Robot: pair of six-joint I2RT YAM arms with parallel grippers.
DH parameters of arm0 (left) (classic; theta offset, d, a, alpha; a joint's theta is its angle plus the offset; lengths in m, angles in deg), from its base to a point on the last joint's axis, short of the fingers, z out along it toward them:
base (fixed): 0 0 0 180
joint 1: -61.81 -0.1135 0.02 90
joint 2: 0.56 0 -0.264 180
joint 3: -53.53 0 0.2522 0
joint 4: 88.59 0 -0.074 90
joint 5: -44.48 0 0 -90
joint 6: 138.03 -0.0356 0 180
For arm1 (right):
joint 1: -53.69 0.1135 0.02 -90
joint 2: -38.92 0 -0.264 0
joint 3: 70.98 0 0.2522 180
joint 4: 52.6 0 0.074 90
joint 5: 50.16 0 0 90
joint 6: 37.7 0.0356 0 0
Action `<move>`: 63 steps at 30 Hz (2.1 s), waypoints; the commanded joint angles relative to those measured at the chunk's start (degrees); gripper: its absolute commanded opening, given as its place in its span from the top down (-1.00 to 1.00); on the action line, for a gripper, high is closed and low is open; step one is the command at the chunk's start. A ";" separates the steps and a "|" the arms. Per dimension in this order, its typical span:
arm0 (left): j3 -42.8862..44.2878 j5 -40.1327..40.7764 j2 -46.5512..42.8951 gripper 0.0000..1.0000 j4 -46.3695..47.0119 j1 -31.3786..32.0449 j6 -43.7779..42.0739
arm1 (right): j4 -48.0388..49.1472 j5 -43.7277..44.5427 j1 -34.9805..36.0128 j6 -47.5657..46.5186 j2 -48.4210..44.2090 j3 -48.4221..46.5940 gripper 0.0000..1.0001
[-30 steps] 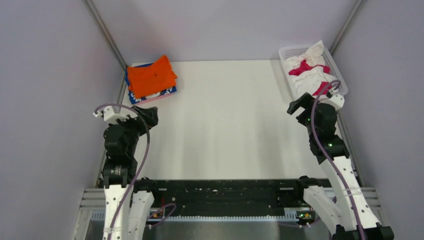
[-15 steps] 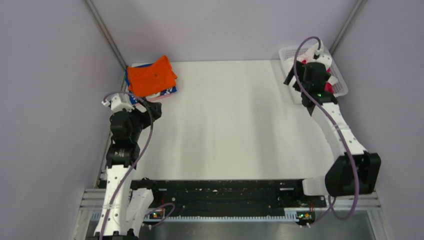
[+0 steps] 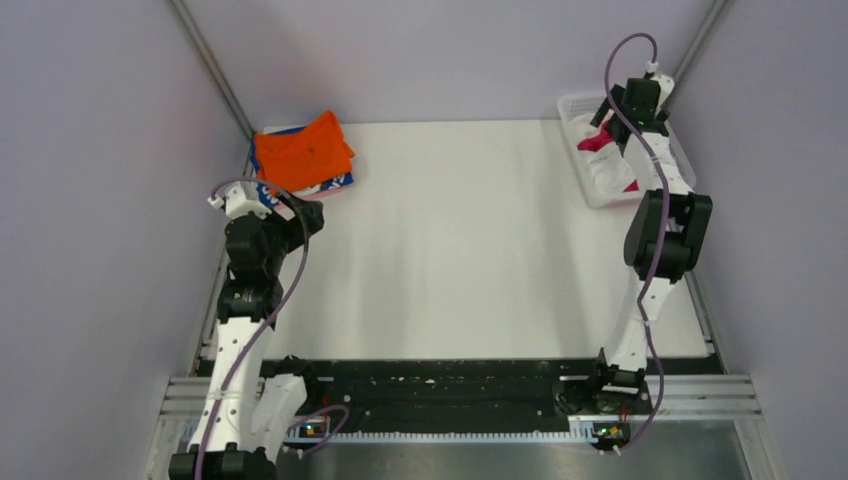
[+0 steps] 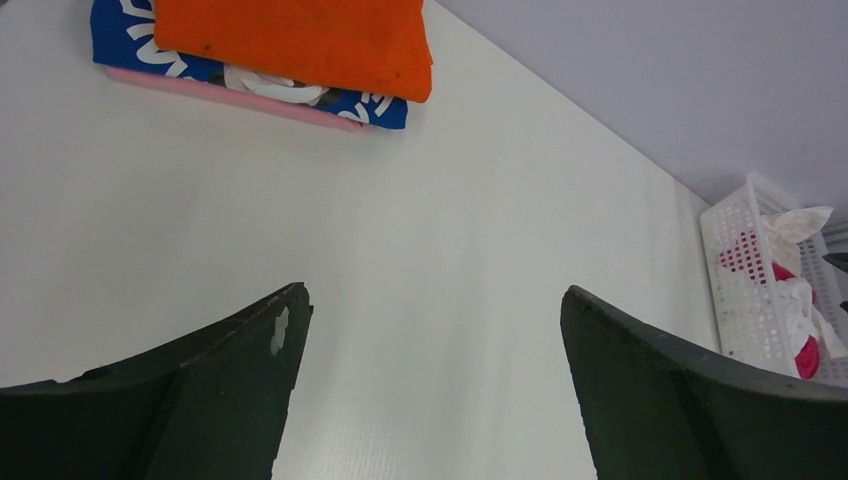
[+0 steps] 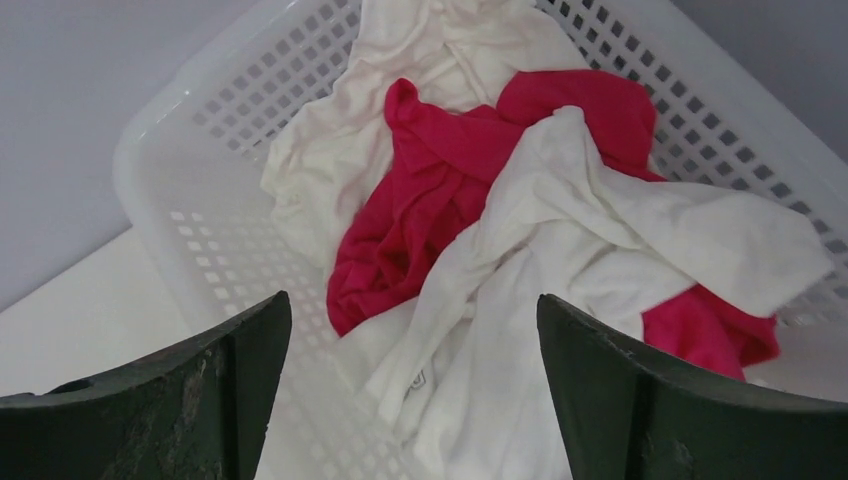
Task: Fold and stack the t-shirts
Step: Grab crumpled tshirt from bin with the right arm
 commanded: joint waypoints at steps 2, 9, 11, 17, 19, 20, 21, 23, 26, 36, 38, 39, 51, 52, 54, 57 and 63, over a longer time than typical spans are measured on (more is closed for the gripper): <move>-1.56 0.68 1.83 -0.97 6.10 -0.12 -0.32 | -2.17 -6.05 0.15 2.39 9.40 -11.07 -0.80; -1.51 0.38 4.41 -0.97 6.18 -0.07 -0.88 | 0.28 -7.36 0.07 5.61 19.86 -21.43 -0.64; -1.52 0.53 4.66 -0.97 6.11 -0.09 -0.93 | 0.06 -6.29 0.06 6.92 20.97 -21.45 -0.59; -1.22 0.62 5.00 -0.97 5.94 -0.07 -1.24 | -1.39 -1.63 0.15 8.69 18.77 -17.13 -0.51; -1.29 0.55 5.24 -0.97 6.12 -0.09 -1.24 | -1.44 -0.48 0.14 7.36 17.50 -16.29 -0.51; -1.27 0.46 5.38 -0.98 6.15 -0.11 -1.19 | -1.65 -0.01 0.11 6.44 16.92 -16.20 -0.51; -1.29 0.26 5.58 -0.97 6.39 -0.08 -1.22 | -2.05 0.09 0.15 4.98 16.41 -16.26 -0.52; -1.02 -0.12 6.00 -0.97 6.51 -0.11 -1.29 | -3.36 -0.03 0.09 1.88 15.77 -16.99 -0.52; -0.34 -0.46 6.88 -0.97 6.30 -0.12 -1.43 | -6.59 0.73 0.12 -2.25 14.68 -18.88 -0.53; -0.06 -2.19 9.16 -0.98 7.19 -0.12 -1.65 | -11.90 4.41 0.00 -8.14 8.79 -15.27 -0.55; -0.03 -2.47 9.49 -0.98 7.47 -0.07 -1.76 | -12.05 4.67 -0.23 -8.28 8.22 -13.50 -0.56; -0.04 -2.61 9.69 -0.98 7.69 -0.10 -1.76 | -12.01 4.20 -0.39 -8.06 8.21 -12.86 -0.56; -0.14 -4.35 11.77 -0.98 9.01 -0.10 -1.13 | -12.38 3.65 -1.25 -3.43 12.92 -11.71 -0.48; -0.06 -4.31 11.84 -0.97 9.00 -0.05 -1.19 | -12.17 3.60 -1.32 -3.25 13.18 -11.71 -0.46; -0.05 -4.05 11.94 -0.97 8.94 -0.06 -1.19 | -11.68 3.96 -1.41 -3.23 13.93 -12.03 -0.41; -0.06 -3.53 11.84 -0.98 8.45 -0.06 -1.32 | -12.64 4.83 -1.83 -2.29 15.26 -12.93 -0.36; 0.03 -3.55 11.19 -0.98 8.39 -0.12 -1.32 | -12.64 6.58 -2.13 -1.58 16.01 -12.79 -0.05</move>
